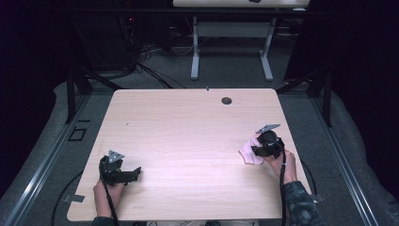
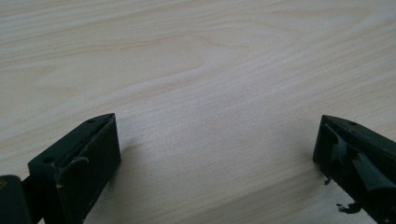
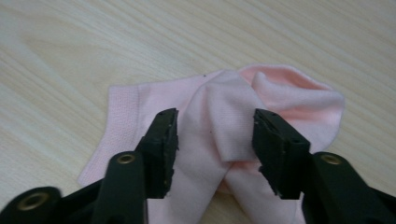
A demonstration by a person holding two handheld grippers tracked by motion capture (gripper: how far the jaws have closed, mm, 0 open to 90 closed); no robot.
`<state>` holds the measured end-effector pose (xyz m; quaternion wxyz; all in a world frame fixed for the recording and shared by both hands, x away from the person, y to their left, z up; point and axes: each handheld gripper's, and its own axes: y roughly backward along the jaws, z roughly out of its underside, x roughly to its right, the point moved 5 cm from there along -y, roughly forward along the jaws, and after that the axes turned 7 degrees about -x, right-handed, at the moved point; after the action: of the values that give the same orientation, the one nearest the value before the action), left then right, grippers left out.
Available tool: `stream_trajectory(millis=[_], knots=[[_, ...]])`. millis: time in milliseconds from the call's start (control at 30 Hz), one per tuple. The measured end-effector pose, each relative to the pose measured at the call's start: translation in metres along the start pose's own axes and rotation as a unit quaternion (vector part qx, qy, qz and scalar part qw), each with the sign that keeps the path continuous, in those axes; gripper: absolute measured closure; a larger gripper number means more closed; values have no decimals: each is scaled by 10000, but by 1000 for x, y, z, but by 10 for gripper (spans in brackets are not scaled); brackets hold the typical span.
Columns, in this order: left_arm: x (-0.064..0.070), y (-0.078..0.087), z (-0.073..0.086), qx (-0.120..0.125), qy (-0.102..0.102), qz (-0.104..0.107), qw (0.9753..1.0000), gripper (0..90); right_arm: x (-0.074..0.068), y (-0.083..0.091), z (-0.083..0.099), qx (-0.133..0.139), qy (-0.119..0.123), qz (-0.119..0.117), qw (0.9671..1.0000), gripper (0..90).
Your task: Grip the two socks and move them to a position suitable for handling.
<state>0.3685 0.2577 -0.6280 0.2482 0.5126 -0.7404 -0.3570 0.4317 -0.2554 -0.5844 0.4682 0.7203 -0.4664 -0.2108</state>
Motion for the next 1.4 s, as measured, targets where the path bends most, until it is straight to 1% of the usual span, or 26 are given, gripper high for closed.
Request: stream_trajectory(millis=[33,100,133,167,267,300,400,567,600,633,733,767,900,933,967,1000,1033,1067,1100,1133,1167,1233,1267,1300,1333,1400], knots=[[0,0,0,0,0,0,10000,6,0,0,0,0,0,0,10000,526],[0,0,0,-2,-1,0,10000,6,1,-2,0,-10,-54,3,10000,606],[0,0,0,0,0,0,10000,6,3,-3,1,-57,-91,40,9999,681],[0,0,0,0,0,0,10000,6,3,-3,1,-57,-91,40,9999,681],[0,0,0,0,0,1,10000,6,6,-3,3,-10,-192,-27,9998,820],[0,0,0,0,0,1,10000,6,7,-2,3,16,-188,-19,9998,841],[0,0,0,-2,-3,1,10000,6,6,2,2,110,-211,-49,9997,854],[0,0,0,-1,-1,-1,10000,6,4,16,0,341,-246,-83,9991,863],[0,0,0,-1,-3,-1,10000,6,3,24,-1,419,-230,-56,9988,864],[0,0,0,-1,-3,-1,10000,6,3,24,-1,419,-230,-56,9988,864],[0,0,0,0,0,-1,10000,6,3,39,-5,582,-254,-66,9980,865],[0,0,0,-2,-4,0,10000,6,3,39,-5,582,-254,-66,9980,865],[0,0,0,0,1,0,10000,6,1,55,-7,757,-227,-80,9968,866],[0,0,0,0,0,-1,10000,6,-2,64,-8,869,-207,-131,9959,866],[0,0,0,-1,0,0,10000,6,-2,64,-8,869,-207,-131,9959,866],[0,0,0,-1,0,0,10000,6,-6,74,-9,953,-173,-189,9951,866],[0,0,0,0,0,0,10000,6,-6,74,-9,953,-173,-189,9951,866],[0,0,0,-1,-1,0,10000,6,-13,84,-11,1072,-117,-283,9938,867],[0,0,0,-1,-1,0,10000,6,-13,84,-11,1072,-117,-283,9938,867],[0,0,0,0,-1,0,10000,6,-22,95,-12,1147,-11,-418,9925,867],[0,0,0,0,-1,0,10000,6,-22,95,-12,1147,-11,-418,9925,867],[0,0,0,-1,0,0,10000,6,-33,104,-13,1209,109,-552,9911,867],[0,0,0,-1,-1,-1,10000,6,-47,113,-14,1265,254,-735,9889,867],[0,0,0,-1,0,0,10000,6,-54,116,-14,1270,349,-823,9879,867],[0,0,0,-1,0,0,10000,6,-54,116,-14,1270,349,-823,9879,867],[0,0,0,0,-1,0,10000,6,-70,122,-13,1302,485,-1047,9848,867]])
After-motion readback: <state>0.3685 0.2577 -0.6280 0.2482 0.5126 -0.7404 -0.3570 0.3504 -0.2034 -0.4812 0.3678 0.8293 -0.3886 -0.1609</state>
